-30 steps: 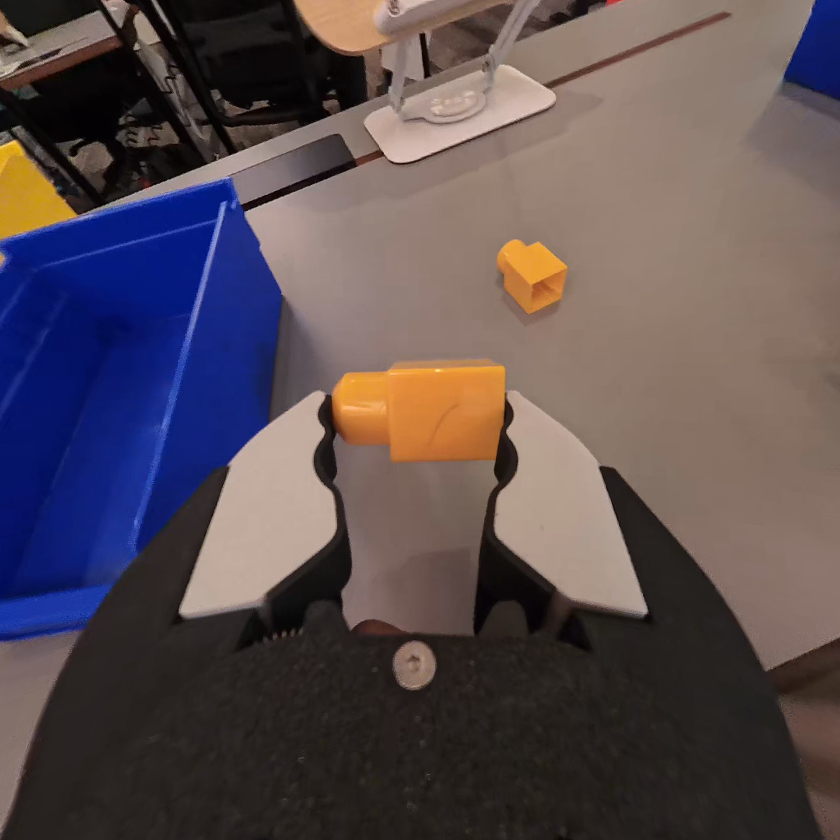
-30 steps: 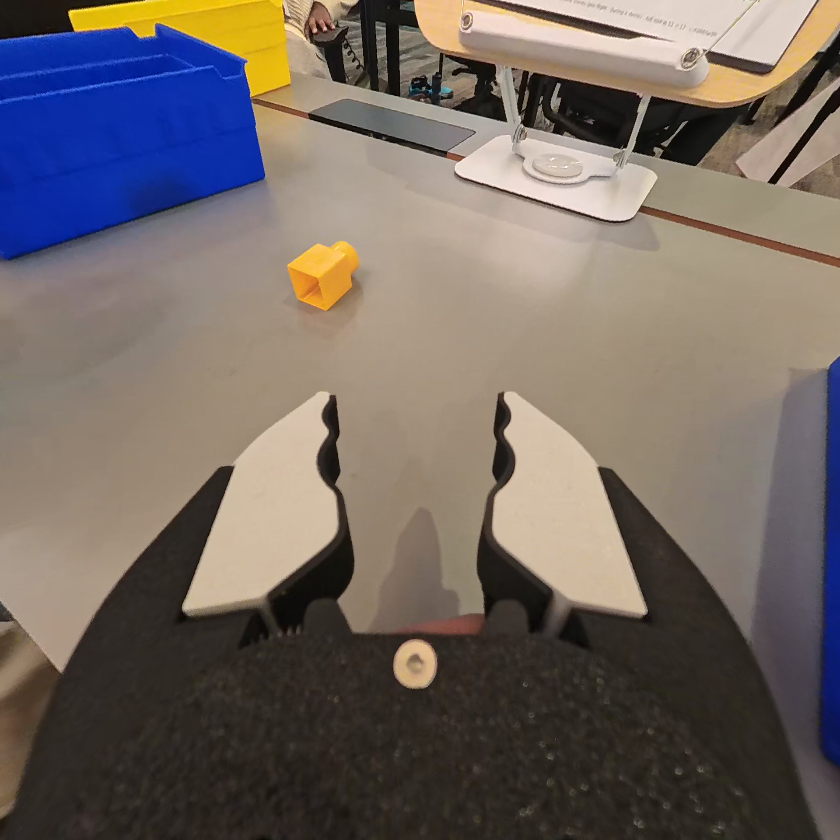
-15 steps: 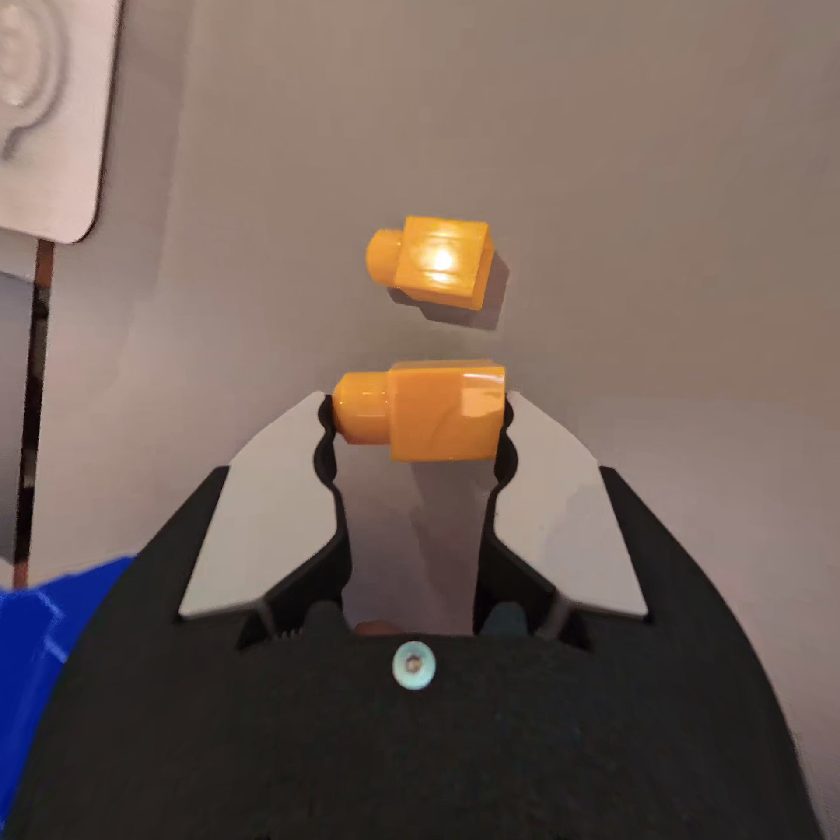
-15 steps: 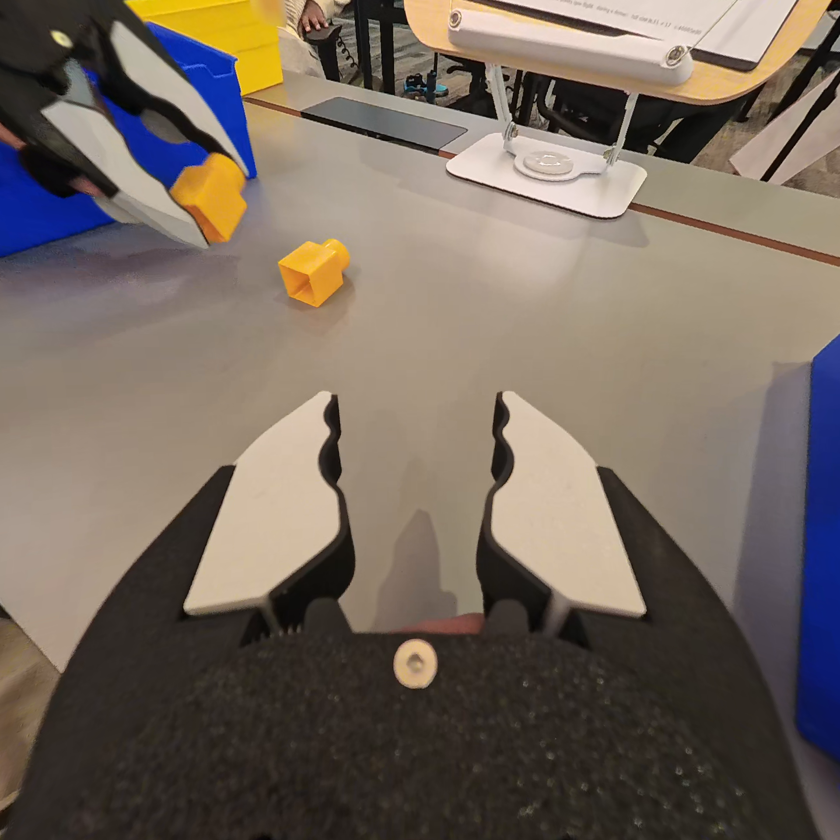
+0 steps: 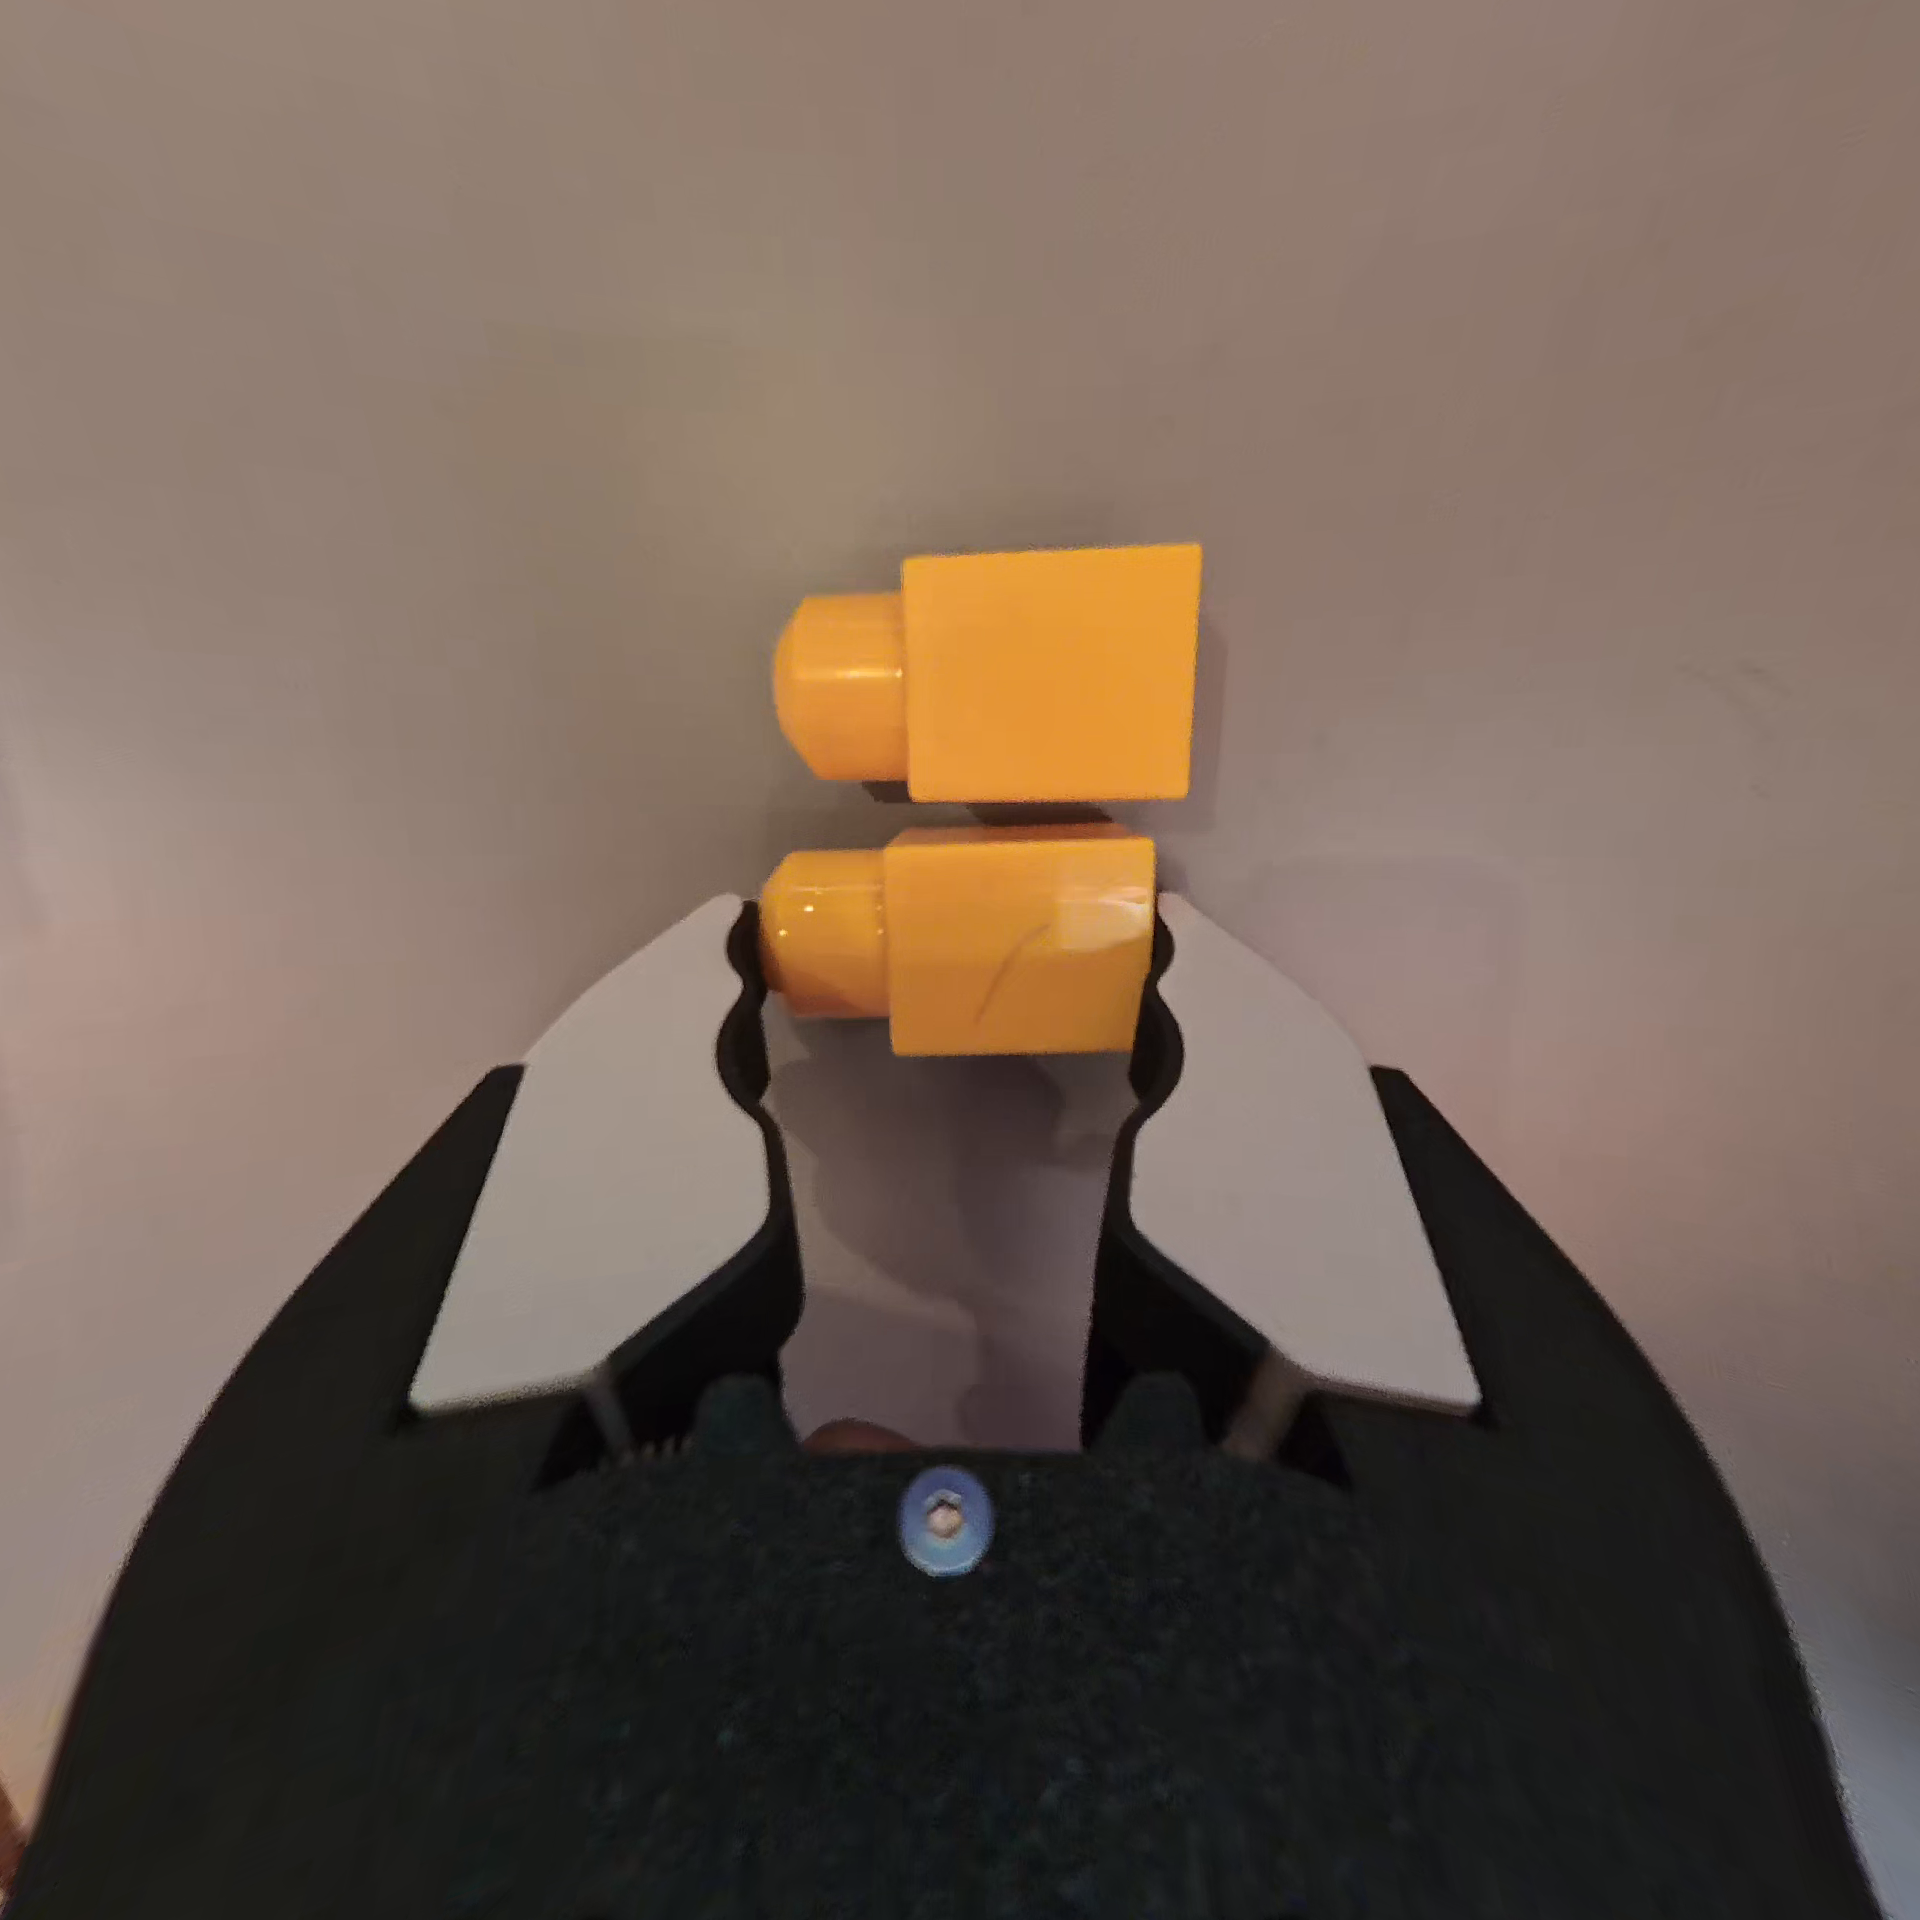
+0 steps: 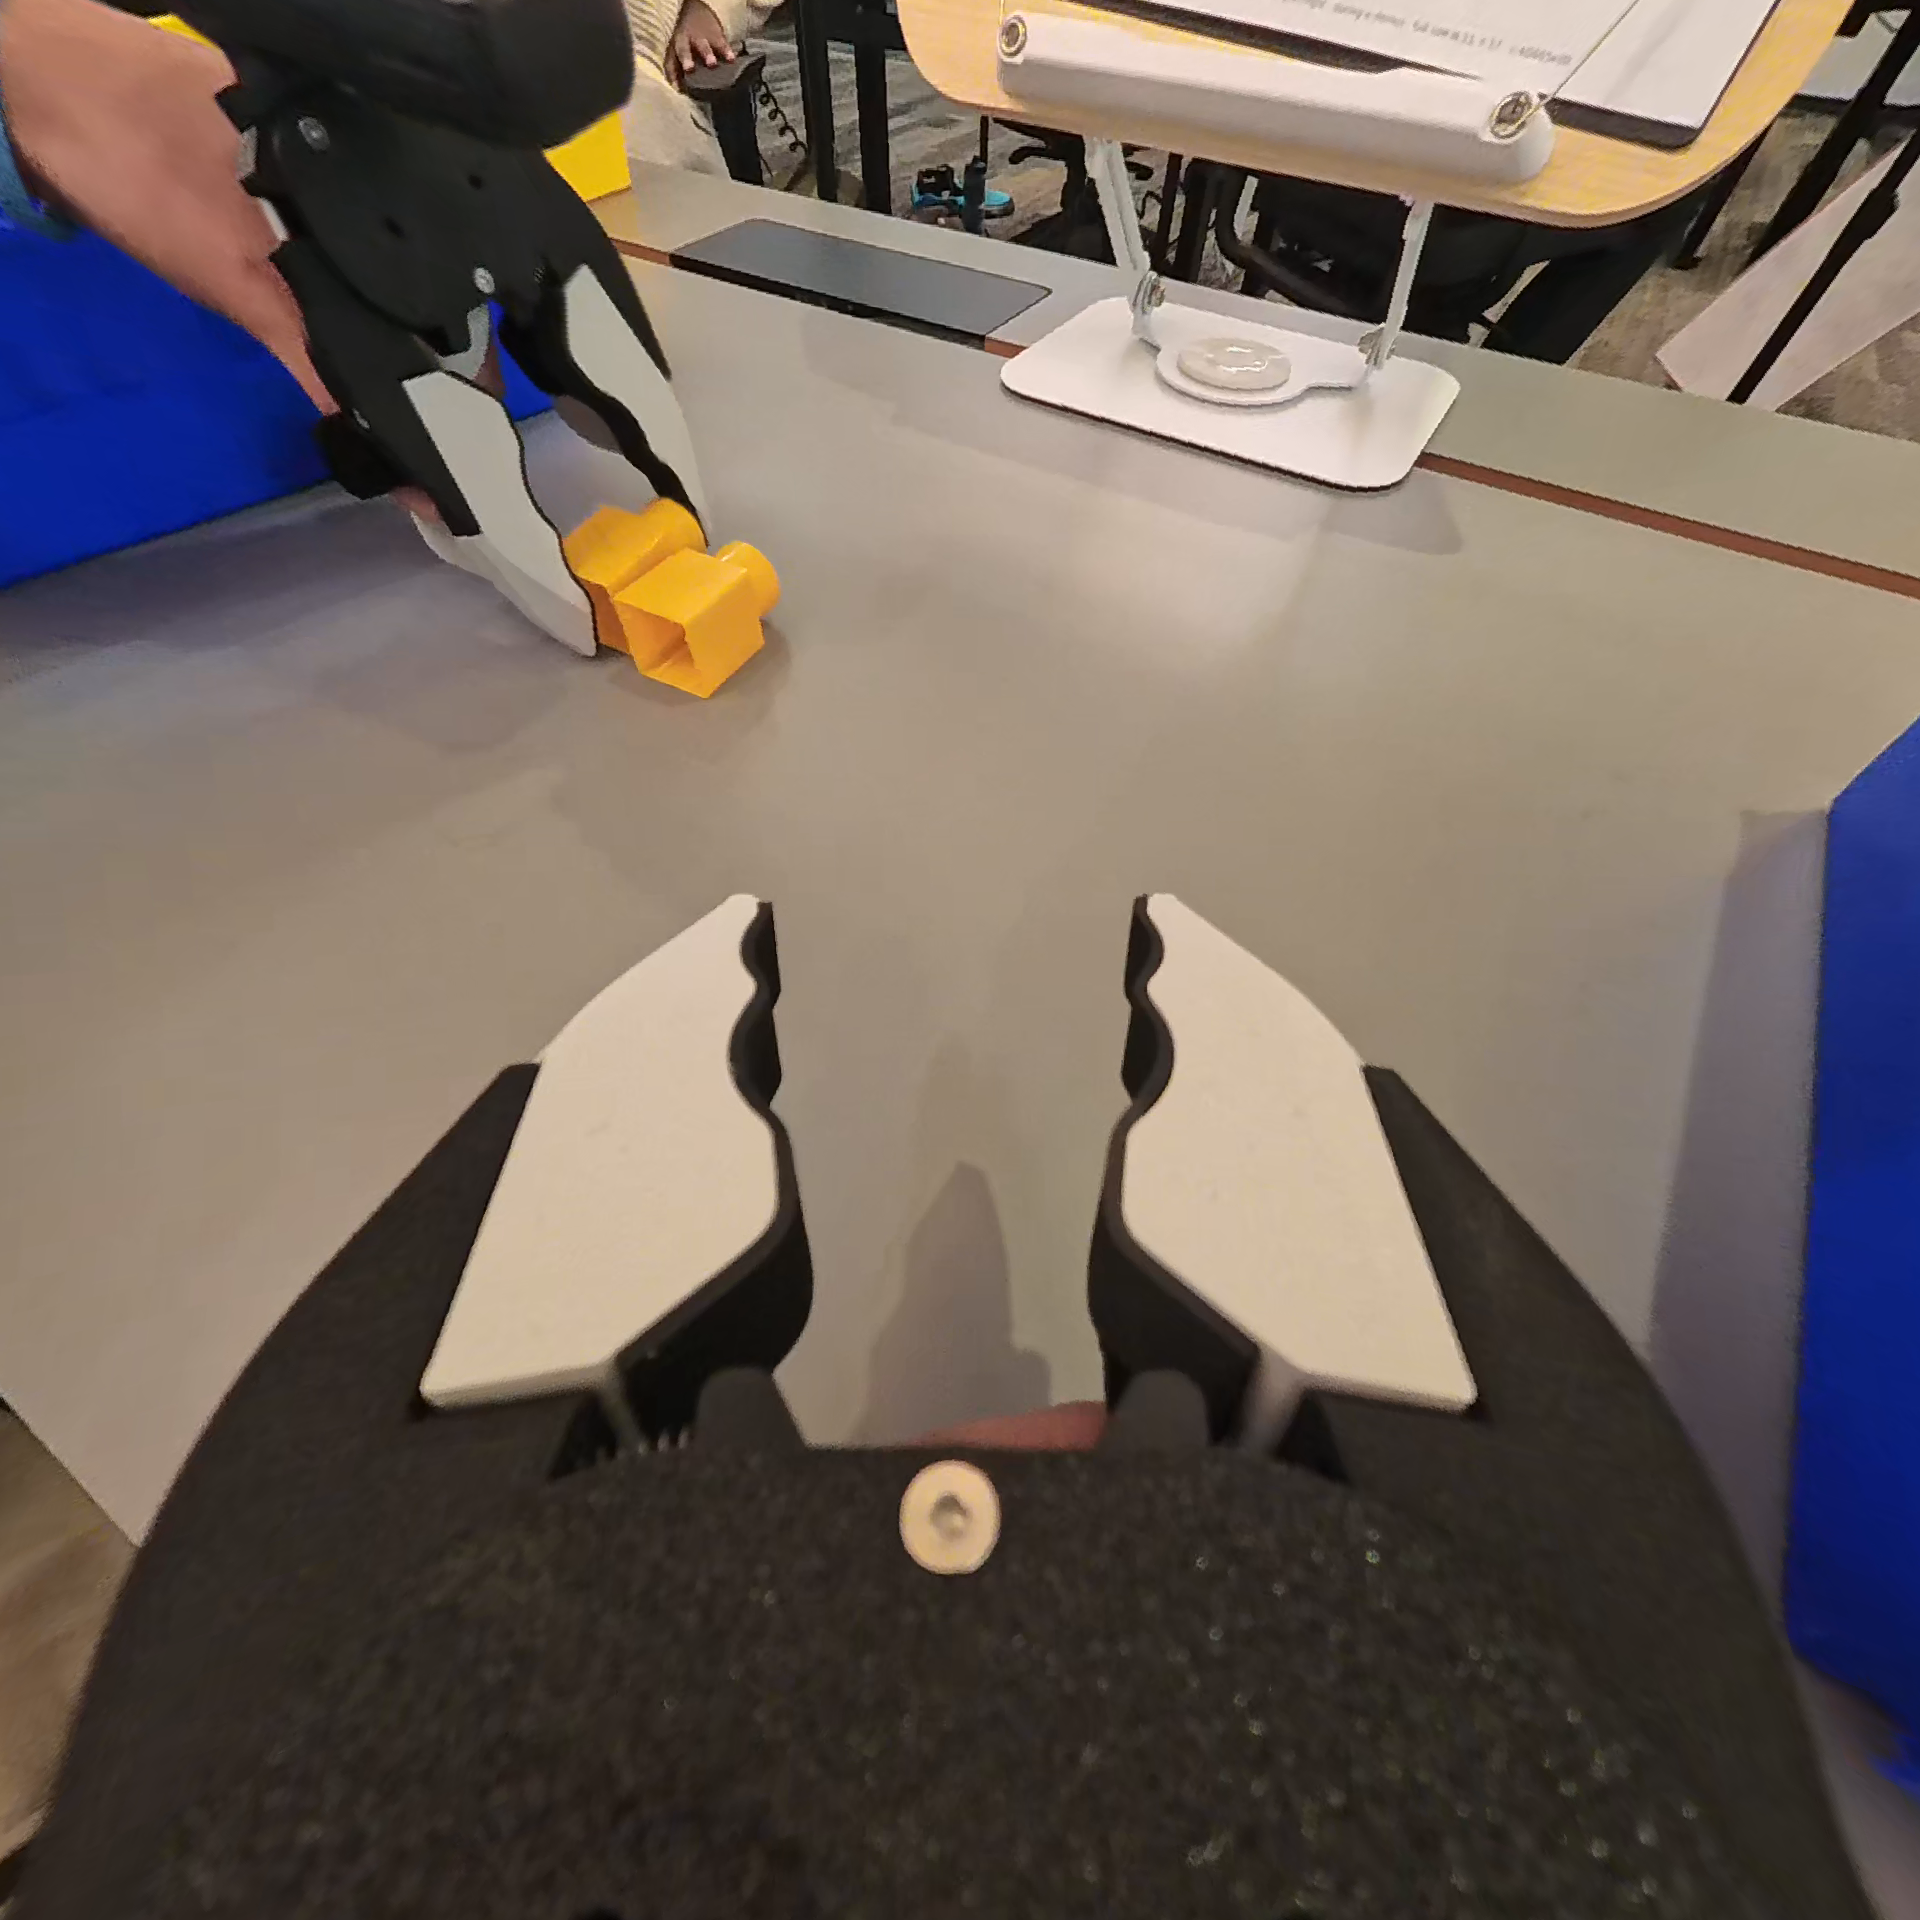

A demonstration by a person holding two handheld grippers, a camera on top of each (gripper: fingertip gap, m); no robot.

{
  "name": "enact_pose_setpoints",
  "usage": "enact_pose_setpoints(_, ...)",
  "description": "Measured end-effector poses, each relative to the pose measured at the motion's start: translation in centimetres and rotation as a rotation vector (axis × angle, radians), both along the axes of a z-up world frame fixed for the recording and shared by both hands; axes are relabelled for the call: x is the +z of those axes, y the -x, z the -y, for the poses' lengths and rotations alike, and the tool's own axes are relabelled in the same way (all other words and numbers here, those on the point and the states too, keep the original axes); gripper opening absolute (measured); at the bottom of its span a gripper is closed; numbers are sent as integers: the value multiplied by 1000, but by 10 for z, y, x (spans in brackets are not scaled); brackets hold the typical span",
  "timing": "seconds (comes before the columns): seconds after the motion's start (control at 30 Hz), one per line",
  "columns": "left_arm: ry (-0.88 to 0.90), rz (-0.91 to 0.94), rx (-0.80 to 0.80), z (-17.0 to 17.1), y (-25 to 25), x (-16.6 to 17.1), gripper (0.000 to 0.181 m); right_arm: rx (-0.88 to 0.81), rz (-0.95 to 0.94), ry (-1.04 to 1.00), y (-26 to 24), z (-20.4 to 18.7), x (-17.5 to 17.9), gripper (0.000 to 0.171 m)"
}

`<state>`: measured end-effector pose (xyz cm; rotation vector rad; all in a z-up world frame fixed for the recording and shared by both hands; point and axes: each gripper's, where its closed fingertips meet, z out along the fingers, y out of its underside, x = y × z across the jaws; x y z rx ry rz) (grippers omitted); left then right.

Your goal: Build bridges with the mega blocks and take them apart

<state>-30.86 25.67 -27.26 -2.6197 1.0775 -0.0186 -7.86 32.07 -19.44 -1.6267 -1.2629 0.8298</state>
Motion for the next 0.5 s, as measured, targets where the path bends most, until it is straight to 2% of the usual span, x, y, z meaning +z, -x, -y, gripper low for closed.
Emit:
enact_pose_setpoints(0.13, 62, 56, -3, 2, -3, -3, 68, 0, 4, 3, 0, 0, -1, 64)
enact_pose_setpoints(0.33, 65, 85, -25, -2, -9, -3, 69, -1, 4, -2, -1, 0, 1, 64)
enact_pose_setpoints(0.5, 82, 78, -33, 7, -10, -2, 87, 1, 4, -3, -2, 1, 1, 64)
